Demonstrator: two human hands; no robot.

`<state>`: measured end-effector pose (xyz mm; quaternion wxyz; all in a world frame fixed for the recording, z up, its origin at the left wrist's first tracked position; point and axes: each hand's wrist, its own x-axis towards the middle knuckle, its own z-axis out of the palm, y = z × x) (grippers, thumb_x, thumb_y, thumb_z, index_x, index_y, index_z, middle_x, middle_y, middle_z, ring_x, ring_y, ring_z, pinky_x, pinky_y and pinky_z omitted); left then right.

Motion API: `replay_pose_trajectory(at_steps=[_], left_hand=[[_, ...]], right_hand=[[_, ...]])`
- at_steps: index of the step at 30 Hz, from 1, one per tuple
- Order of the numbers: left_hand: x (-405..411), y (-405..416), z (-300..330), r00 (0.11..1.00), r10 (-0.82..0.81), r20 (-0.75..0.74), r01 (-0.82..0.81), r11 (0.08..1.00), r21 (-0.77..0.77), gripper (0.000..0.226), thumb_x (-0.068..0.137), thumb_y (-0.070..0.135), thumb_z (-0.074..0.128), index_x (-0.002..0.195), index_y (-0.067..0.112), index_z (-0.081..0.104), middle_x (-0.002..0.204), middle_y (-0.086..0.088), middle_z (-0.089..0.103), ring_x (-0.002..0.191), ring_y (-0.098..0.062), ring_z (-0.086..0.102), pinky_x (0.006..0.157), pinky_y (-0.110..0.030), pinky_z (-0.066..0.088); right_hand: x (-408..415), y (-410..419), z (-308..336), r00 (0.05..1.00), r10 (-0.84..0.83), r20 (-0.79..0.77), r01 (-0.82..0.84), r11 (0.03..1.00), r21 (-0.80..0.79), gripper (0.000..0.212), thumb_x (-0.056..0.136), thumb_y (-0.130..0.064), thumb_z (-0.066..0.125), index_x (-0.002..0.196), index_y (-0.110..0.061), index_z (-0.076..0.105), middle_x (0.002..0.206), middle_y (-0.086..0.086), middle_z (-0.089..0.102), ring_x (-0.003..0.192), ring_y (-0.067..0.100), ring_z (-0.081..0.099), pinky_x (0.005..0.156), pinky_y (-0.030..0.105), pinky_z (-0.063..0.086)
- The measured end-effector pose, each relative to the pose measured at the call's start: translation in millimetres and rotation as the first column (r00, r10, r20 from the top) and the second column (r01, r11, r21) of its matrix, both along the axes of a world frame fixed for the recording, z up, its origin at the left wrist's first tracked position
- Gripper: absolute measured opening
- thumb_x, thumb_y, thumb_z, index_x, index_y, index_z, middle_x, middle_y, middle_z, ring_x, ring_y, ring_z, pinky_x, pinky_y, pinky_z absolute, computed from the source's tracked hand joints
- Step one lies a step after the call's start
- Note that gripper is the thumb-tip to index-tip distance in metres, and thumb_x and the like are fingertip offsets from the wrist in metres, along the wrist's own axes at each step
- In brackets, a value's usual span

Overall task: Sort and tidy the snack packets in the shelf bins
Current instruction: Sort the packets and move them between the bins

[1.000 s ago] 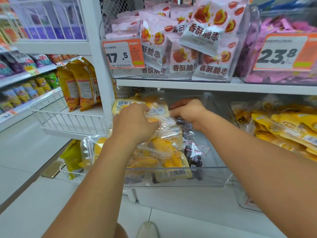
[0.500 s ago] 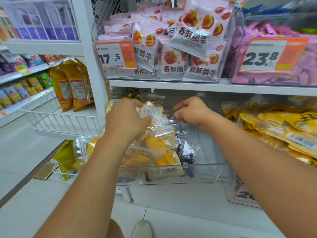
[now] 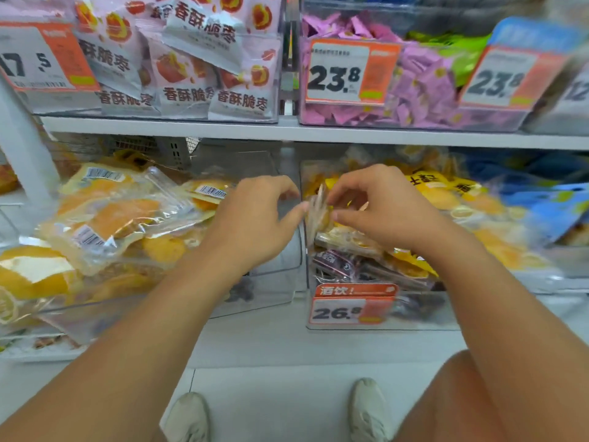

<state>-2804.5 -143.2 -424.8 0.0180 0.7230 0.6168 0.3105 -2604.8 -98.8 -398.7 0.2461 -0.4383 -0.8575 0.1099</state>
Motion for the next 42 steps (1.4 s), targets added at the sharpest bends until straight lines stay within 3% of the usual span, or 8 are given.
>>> replay_pose_trajectory(at_steps=[8,15,21,26,29,34,37,42], left_hand=[[27.2,10.3,-10.3,0.97,-0.19,-0.149,0.178,0.98,-0.089,0.028,0.077,0.038,0.08,0.099,0.027,0.069,0.105,0.007,0.053,0.103,-0.014,0.053,0.089,-0.042,0.049],[34.9,2.5,-10.1,0.96,-0.169,-0.223,0.14,0.98,-0.141,0.044,0.074,0.039,0.083,0.114,0.033,0.067,0.109,0.01,0.045,0.112,-0.012,0.044,0.088,-0.035,0.048],[27.3,-0.9,-13.3,0.969,-0.196,-0.148,0.175,0.974,-0.142,0.053,0.071,0.033,0.082,0.12,0.031,0.061,0.115,0.01,0.047,0.114,-0.011,0.042,0.092,-0.033,0.046],[23.6,-0.3,-13.6,0.966,-0.231,-0.116,0.22,0.97,-0.103,0.065,0.067,0.047,0.086,0.124,0.032,0.058,0.113,0.013,0.047,0.112,-0.011,0.044,0.093,-0.034,0.045],[28.1,3.2,-12.7,0.963,-0.252,-0.1,0.241,0.964,-0.111,0.07,0.063,0.059,0.084,0.124,0.035,0.06,0.113,0.016,0.045,0.113,-0.008,0.041,0.094,-0.029,0.04],[41.2,13.7,-15.2,0.943,-0.332,0.001,0.332,0.943,-0.029,0.042,0.071,0.071,0.068,0.101,0.041,0.067,0.105,0.016,0.061,0.102,-0.014,0.054,0.09,-0.044,0.047],[50.0,17.4,-20.5,0.955,-0.286,0.082,0.29,0.956,-0.045,0.037,0.085,0.056,0.064,0.108,0.028,0.067,0.096,0.011,0.068,0.091,-0.012,0.062,0.083,-0.042,0.051],[53.4,17.5,-20.4,0.949,-0.216,0.23,0.231,0.972,-0.043,0.024,0.097,0.036,0.059,0.115,0.023,0.05,0.096,0.015,0.062,0.086,0.008,0.058,0.072,-0.009,0.044]], right_hand=[[6.1,-7.5,-8.3,0.881,0.178,0.438,-0.044,0.953,-0.3,0.035,0.074,-0.029,0.086,0.106,-0.036,0.076,0.055,-0.024,0.054,0.056,0.0,0.047,0.053,0.023,0.033],[6.3,-20.4,-6.6,0.807,-0.058,0.588,0.137,0.986,-0.091,0.061,0.065,-0.054,0.086,0.12,-0.036,0.066,0.104,-0.007,0.062,0.094,0.02,0.061,0.069,0.033,0.049],[-12.2,-39.7,-10.1,0.743,-0.165,0.648,0.138,0.986,0.093,0.055,0.08,-0.058,0.069,0.067,-0.022,0.03,0.067,-0.004,0.04,0.058,0.016,0.04,0.055,0.029,0.033],[2.7,-31.2,-7.3,0.817,-0.175,0.55,0.08,0.978,0.193,0.043,0.086,-0.036,0.063,0.06,-0.02,0.033,0.062,-0.003,0.037,0.064,0.024,0.045,0.048,0.028,0.024],[30.9,-26.3,-4.1,0.901,-0.017,0.434,-0.037,0.993,0.115,0.02,0.087,-0.026,0.064,0.068,-0.02,0.069,0.066,-0.005,0.058,0.068,0.018,0.055,0.054,0.031,0.042],[54.5,-27.3,-9.4,0.945,0.042,-0.324,-0.104,0.978,-0.179,0.008,0.091,-0.008,0.069,0.088,-0.007,0.077,0.071,0.009,0.068,0.062,0.018,0.071,0.061,0.032,0.061],[56.4,-24.4,-12.9,0.871,-0.165,-0.463,-0.082,0.88,-0.468,0.015,0.09,-0.017,0.071,0.096,-0.005,0.065,0.076,0.022,0.067,0.068,0.028,0.074,0.063,0.04,0.063],[66.2,-27.7,-9.3,0.929,0.167,0.33,-0.024,0.917,-0.398,0.022,0.081,-0.016,0.08,0.098,-0.029,0.078,0.088,-0.013,0.076,0.072,-0.002,0.066,0.065,0.019,0.049]])
